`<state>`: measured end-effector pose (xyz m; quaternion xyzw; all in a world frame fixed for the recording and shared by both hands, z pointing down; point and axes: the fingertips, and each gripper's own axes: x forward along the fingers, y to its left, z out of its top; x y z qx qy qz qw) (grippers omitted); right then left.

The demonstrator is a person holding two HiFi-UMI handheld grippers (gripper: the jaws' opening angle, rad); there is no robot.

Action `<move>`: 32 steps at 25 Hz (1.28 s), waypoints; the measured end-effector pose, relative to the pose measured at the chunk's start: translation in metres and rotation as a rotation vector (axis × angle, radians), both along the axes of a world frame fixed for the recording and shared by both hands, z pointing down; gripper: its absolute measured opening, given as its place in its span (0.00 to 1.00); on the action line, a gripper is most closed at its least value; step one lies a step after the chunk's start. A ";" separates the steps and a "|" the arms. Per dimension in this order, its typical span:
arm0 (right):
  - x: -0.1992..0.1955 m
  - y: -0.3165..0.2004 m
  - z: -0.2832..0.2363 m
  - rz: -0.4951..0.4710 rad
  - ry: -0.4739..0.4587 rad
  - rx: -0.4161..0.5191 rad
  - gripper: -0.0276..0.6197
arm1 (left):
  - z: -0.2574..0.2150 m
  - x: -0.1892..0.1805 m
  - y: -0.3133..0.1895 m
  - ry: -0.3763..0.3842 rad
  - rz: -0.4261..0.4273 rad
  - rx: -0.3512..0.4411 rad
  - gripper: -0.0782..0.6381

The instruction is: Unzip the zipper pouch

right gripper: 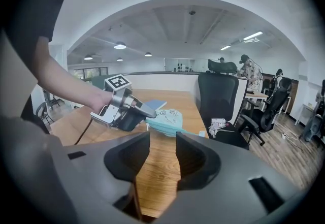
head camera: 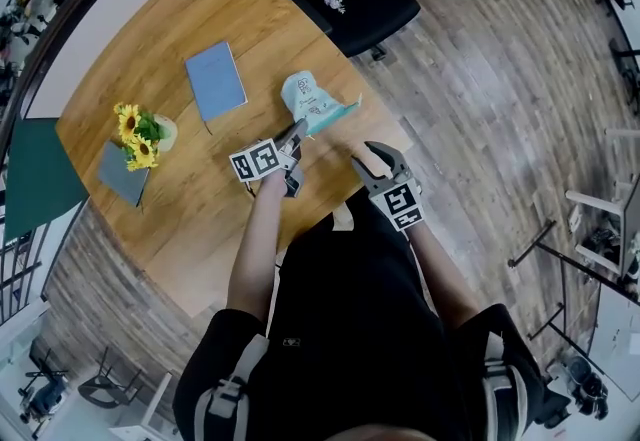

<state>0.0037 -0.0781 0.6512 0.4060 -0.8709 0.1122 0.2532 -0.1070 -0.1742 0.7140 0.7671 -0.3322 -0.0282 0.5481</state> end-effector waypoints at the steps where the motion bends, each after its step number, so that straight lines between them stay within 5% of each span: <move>1: -0.002 0.002 -0.001 -0.003 0.001 0.003 0.29 | -0.004 0.000 0.001 0.009 -0.003 0.006 0.12; 9: -0.016 0.018 -0.010 -0.008 0.009 0.031 0.28 | -0.040 -0.007 0.019 0.121 -0.031 0.035 0.12; 23: -0.057 0.045 -0.016 -0.046 0.000 0.055 0.24 | -0.069 -0.032 0.066 0.278 -0.110 -0.028 0.12; 32: -0.090 0.047 -0.025 -0.127 -0.003 0.068 0.23 | -0.114 -0.053 0.075 0.364 -0.158 0.028 0.12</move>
